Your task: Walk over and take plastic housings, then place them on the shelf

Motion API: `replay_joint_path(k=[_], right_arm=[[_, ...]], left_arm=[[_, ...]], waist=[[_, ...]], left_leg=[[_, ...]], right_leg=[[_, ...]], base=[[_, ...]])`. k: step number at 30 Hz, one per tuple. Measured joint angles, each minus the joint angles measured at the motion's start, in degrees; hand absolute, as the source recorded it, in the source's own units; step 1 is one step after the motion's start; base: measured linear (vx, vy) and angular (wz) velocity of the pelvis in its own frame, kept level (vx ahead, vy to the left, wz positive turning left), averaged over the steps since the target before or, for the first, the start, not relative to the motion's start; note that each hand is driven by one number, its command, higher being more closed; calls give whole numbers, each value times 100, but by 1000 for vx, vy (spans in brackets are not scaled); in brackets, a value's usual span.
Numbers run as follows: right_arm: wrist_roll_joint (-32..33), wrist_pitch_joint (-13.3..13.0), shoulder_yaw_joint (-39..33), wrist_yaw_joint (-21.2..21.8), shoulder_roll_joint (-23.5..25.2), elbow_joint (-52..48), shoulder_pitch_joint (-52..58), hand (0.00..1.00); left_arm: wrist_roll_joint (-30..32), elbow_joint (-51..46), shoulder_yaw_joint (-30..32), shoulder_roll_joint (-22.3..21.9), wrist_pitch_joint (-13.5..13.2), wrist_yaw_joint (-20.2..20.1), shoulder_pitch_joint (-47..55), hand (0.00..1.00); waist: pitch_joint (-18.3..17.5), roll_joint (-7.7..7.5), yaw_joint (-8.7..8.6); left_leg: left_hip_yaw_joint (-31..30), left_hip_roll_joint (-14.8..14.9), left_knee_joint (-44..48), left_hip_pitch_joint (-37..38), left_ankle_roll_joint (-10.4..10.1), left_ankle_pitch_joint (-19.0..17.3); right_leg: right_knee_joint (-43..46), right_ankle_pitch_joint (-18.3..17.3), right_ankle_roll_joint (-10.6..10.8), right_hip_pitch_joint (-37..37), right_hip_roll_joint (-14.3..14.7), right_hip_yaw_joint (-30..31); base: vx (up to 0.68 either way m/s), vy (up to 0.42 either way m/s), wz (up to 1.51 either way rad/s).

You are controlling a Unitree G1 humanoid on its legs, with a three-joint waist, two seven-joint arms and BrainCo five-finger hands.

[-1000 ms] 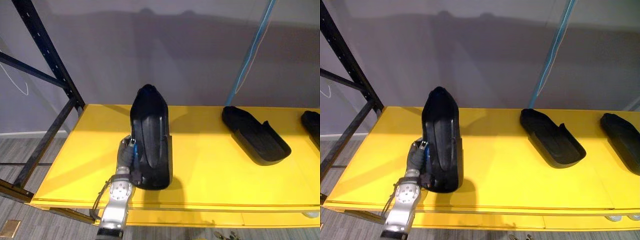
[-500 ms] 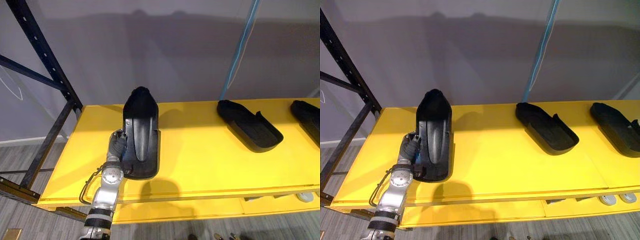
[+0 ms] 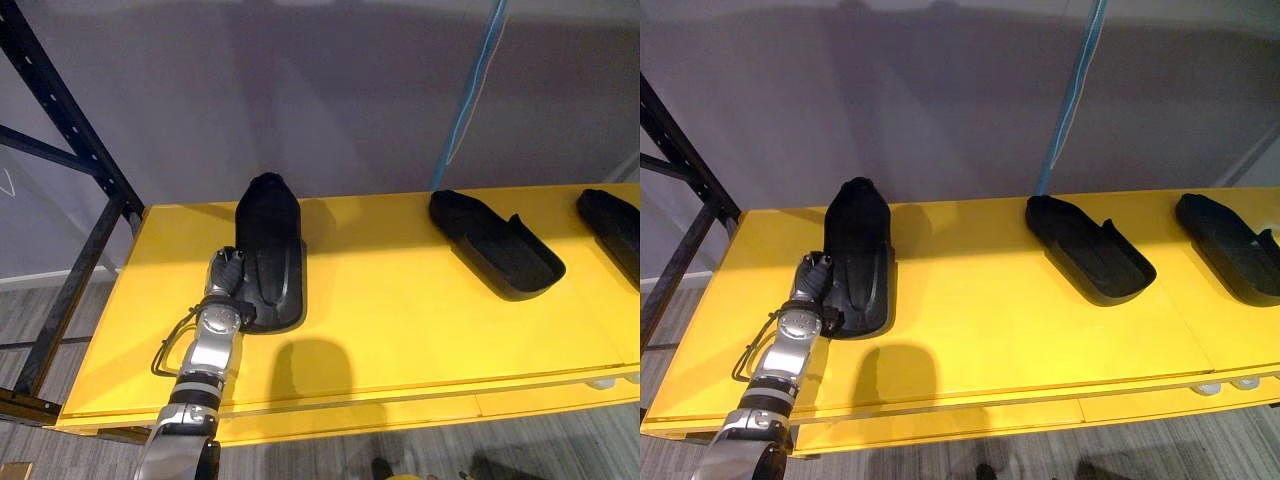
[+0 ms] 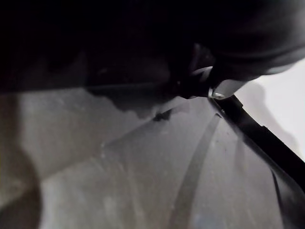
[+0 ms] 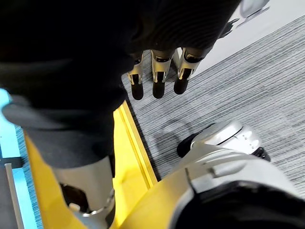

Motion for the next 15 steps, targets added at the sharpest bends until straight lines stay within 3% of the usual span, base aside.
replay_joint_path(k=[3,15], right_arm=[[3,0,5,0,3,0,14,0],[7,0,35,0,7,11,25,0]], left_arm=[[1,84,62,90,14,14,-56,0],[-21,184,226,126,17,20,-389,0]], waist=[[50,-15,-69],[115,-51,-72]], left_leg=[[22,0,3,0,-34,-26],[79,1,1,36,-54,-53]], right_leg=[[-6,0,0,-40,0,13],[-95,15,-2,38,-2,10]], base=[[-40,-4,-3],[14,-3,-3]])
